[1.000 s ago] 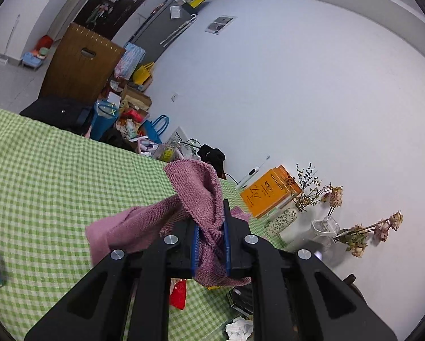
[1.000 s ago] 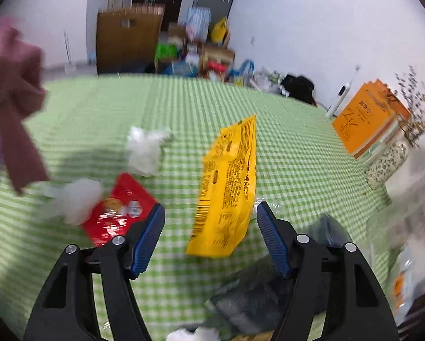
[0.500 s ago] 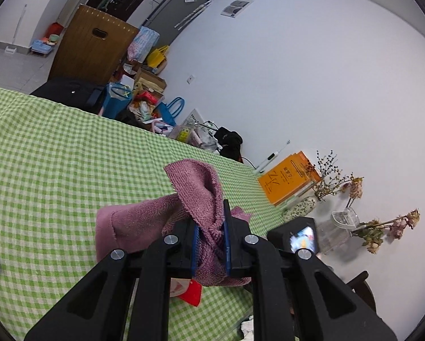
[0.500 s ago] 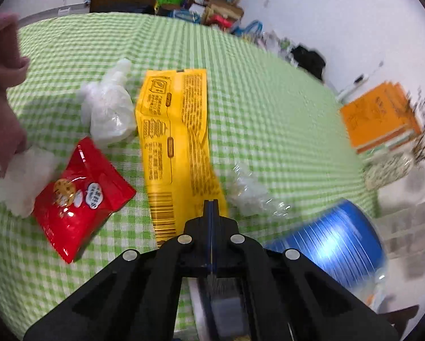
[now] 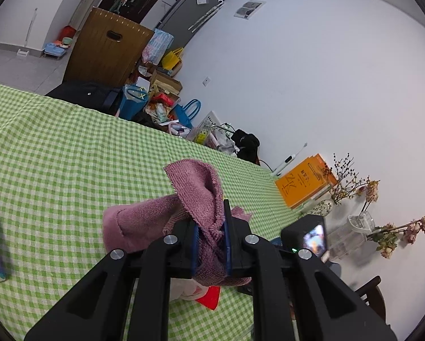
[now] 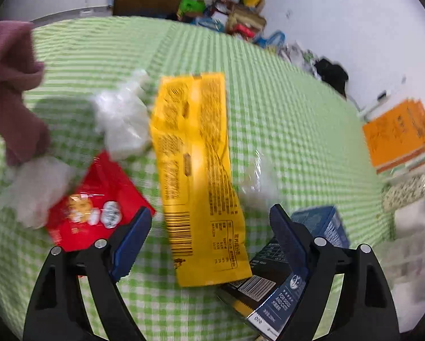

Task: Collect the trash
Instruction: 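Grasp the yellow snack wrapper with the right tool while the left tool holds the towel, then carry the towel and wrapper to the cardboard box and open both tools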

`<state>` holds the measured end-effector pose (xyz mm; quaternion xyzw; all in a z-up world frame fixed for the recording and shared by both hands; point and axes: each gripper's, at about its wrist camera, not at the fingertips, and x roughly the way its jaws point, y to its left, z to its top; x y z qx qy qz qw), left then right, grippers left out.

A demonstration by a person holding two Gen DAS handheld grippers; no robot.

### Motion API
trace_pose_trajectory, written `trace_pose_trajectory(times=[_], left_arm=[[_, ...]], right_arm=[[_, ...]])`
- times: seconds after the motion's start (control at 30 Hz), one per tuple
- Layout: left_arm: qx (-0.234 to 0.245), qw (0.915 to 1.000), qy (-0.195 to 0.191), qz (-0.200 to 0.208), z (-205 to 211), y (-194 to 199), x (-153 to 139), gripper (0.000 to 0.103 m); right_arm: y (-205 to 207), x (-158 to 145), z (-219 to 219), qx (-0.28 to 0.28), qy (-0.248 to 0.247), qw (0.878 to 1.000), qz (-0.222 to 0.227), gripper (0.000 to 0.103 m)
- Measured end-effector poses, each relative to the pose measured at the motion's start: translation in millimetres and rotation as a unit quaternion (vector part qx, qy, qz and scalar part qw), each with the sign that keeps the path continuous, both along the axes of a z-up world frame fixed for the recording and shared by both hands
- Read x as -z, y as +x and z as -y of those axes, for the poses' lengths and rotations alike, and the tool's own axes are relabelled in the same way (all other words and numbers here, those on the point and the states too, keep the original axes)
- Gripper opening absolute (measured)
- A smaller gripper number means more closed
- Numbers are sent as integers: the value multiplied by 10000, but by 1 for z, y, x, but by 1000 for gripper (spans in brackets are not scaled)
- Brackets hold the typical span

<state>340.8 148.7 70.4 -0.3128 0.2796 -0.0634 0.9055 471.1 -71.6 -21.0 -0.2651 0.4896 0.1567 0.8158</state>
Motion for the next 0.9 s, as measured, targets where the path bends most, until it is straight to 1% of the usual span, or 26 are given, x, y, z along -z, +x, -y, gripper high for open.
trace_pose_trajectory(times=[0.03, 0.07, 0.1, 0.13, 0.17, 0.23, 0.27, 0.4, 0.5, 0.57, 0.67, 0.73, 0.77, 0.83, 0.9], left_arm=[[15, 10000, 11, 10, 2, 0, 0, 11], [30, 10000, 17, 12, 3, 0, 0, 11], [39, 10000, 19, 8, 3, 0, 1, 11], [42, 10000, 25, 2, 4, 1, 1, 11], [38, 10000, 45, -12, 4, 1, 1, 11], [21, 10000, 77, -41, 4, 2, 2, 11], [14, 10000, 87, -43, 4, 2, 3, 11], [-23, 9999, 154, 24, 6, -1, -2, 11], [30, 9996, 181, 220, 10, -9, -13, 11], [128, 9987, 207, 438, 17, -18, -25, 11], [297, 9966, 276, 711, 30, -29, -41, 11], [455, 9943, 291, 914, 40, -37, -51, 11], [583, 9927, 249, 1022, 46, -43, -57, 11], [920, 9883, 104, 1212, 59, -52, -68, 11], [1245, 9832, -7, 1333, 72, -59, -76, 11]], right_arm=[[2, 4, 2, 47, 92, 9999, -83, 78], [3, 11, 5, 73, 219, 9994, -267, 73], [4, 17, 7, 88, 274, 9987, -414, 64], [6, 18, 11, 122, 387, 9983, -430, 58], [7, 18, 14, 200, 527, 9971, -515, 56], [6, 10, 19, 300, 624, 9966, -450, 48], [5, 5, 20, 297, 688, 9963, -416, 48], [-12, -34, 26, 229, 1098, 9937, -1, 45], [-32, -66, 36, 211, 1498, 9880, 302, 45], [-50, -85, 45, 192, 1651, 9847, 529, 45], [-73, -106, 62, 200, 1768, 9810, 772, 45], [-90, -119, 74, 219, 1849, 9781, 934, 45], [-103, -127, 87, 269, 1914, 9756, 1039, 45], [-130, -139, 112, 388, 2029, 9706, 1235, 45], [-153, -144, 139, 510, 2087, 9671, 1366, 46]])
